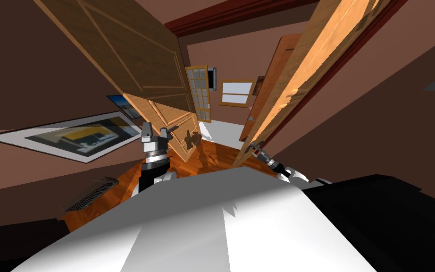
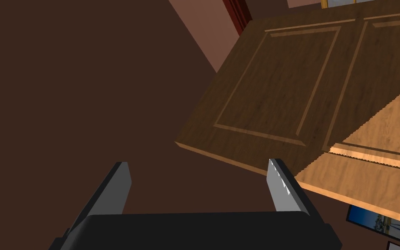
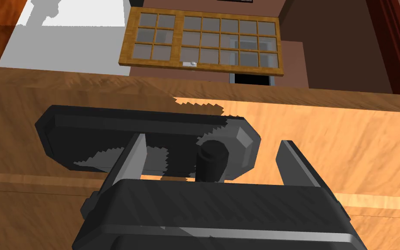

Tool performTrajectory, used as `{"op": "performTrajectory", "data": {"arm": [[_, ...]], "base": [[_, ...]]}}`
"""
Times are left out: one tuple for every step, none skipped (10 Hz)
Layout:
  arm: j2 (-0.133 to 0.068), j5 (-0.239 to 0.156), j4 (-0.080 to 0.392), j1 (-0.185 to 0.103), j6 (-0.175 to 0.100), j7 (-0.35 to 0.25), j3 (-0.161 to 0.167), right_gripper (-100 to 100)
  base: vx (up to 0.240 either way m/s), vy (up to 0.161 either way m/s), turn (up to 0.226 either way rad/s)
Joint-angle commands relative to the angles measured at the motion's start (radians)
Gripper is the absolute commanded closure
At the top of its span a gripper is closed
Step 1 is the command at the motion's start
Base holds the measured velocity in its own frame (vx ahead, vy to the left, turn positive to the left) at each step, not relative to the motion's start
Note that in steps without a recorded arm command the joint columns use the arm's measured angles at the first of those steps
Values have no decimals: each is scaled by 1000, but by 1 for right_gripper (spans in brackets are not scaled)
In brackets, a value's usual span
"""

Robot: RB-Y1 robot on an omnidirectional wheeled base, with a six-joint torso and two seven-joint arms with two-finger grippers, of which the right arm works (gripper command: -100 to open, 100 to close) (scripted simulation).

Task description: Pull the door open

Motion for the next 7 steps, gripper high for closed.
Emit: {"op": "performTrajectory", "data": {"arm": [[5, 19, 8, -16, 6, -16, -18, -100], [8, 30, 13, -26, 10, -25, -28, -100], [11, 38, 17, -33, 13, -31, -35, -100], [13, 46, 20, -40, 16, -36, -42, -100], [15, 50, 22, -44, 17, -39, -45, -100], [16, 54, 24, -48, 19, -42, -49, -100], [17, 58, 26, -51, 20, -45, -52, -100]], "base": [[-147, -142, -46], [-165, -164, -38], [-131, -192, -32], [-151, -193, -13], [-123, -161, -8], [-90, -150, -8], [-103, -182, -4]]}}
